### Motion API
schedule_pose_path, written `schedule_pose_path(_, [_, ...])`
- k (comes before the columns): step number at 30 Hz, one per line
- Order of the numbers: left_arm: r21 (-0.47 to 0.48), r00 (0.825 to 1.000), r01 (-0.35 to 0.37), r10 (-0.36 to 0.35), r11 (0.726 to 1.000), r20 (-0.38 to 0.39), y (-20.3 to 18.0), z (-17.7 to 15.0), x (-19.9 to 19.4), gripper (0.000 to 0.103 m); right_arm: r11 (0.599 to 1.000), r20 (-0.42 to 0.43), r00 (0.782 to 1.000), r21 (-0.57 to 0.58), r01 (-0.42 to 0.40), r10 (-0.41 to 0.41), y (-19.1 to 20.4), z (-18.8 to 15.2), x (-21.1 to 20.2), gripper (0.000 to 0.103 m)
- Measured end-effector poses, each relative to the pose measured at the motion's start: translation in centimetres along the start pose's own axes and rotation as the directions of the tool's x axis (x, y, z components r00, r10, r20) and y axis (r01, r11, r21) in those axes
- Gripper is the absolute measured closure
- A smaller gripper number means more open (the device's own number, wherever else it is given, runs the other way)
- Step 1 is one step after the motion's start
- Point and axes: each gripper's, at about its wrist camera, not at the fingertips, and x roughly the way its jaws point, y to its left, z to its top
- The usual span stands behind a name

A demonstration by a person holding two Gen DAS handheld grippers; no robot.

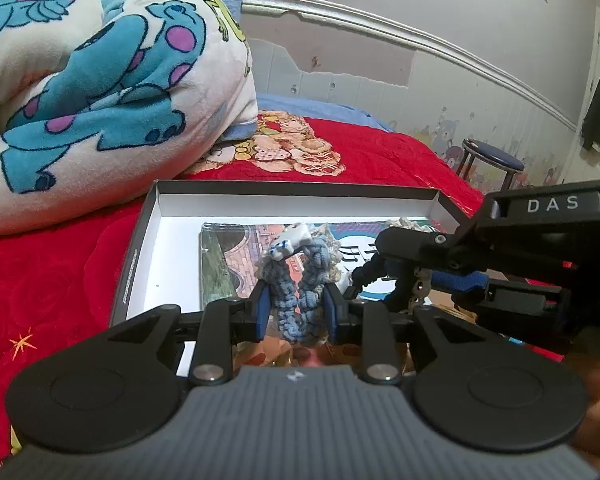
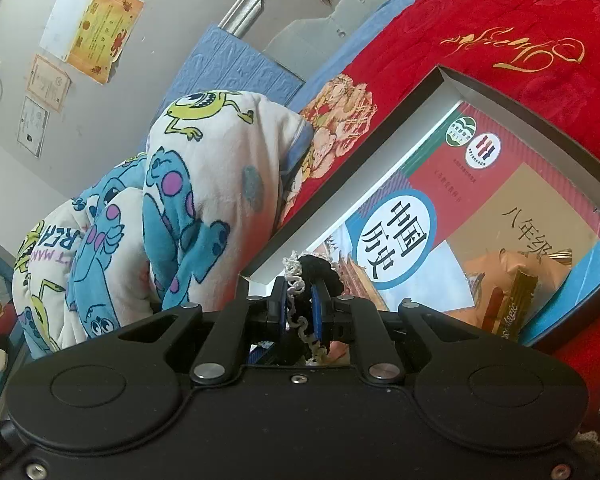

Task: Organize objects
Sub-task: 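Open the left gripper to drop the blue scrunchie into the box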

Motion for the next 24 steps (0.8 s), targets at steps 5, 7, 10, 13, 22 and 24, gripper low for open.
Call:
schedule_pose_path(5, [0.001, 1.0, 0.0, 0.0, 1.0, -0.011, -0.1, -0.11, 0.18, 0.065, 1.0, -0.008, 1.0, -0.001, -0.004, 0.004, -0.01, 0.04, 0.01, 0.089])
schedule_pose_path(7, [0.004, 1.0, 0.001, -0.001, 1.0, -0.017, -0.1, -0.11, 0.25, 0.064, 1.0, -0.013, 1.0, -0.009, 0.0, 0.0, 0.07, 0.13, -0.03, 0.089])
schedule_pose_path(10, [-0.004, 1.0, -0.003, 0.003, 1.0, -0.017, -0.03, -0.05, 0.17, 0.061, 1.0, -0.017, 1.0, -0.005, -0.003, 0.003, 0.0, 0.36, -0.13, 0.089])
schedule_pose_path(13, [-0.002, 1.0, 0.004, -0.004, 1.0, -0.025, -0.06, -0.02, 0.17, 0.057, 1.0, -0.021, 1.0, 0.0, -0.002, 0.002, -0.02, 0.42, -0.09, 0.089])
schedule_pose_path(22, [-0.013, 0.999, -0.014, 0.013, 1.0, -0.049, 0.04, 0.11, 0.44, 0.043, 1.0, -0.029, 0.999, -0.02, 0.014, -0.014, 0.12, 0.52, -0.05, 0.088])
schedule_pose_path(24, [-0.011, 0.999, -0.018, 0.018, 1.0, -0.05, 0.08, 0.18, 0.34, 0.041, 1.0, -0.031, 0.999, -0.027, 0.016, -0.017, 0.24, 0.56, -0.11, 0.085])
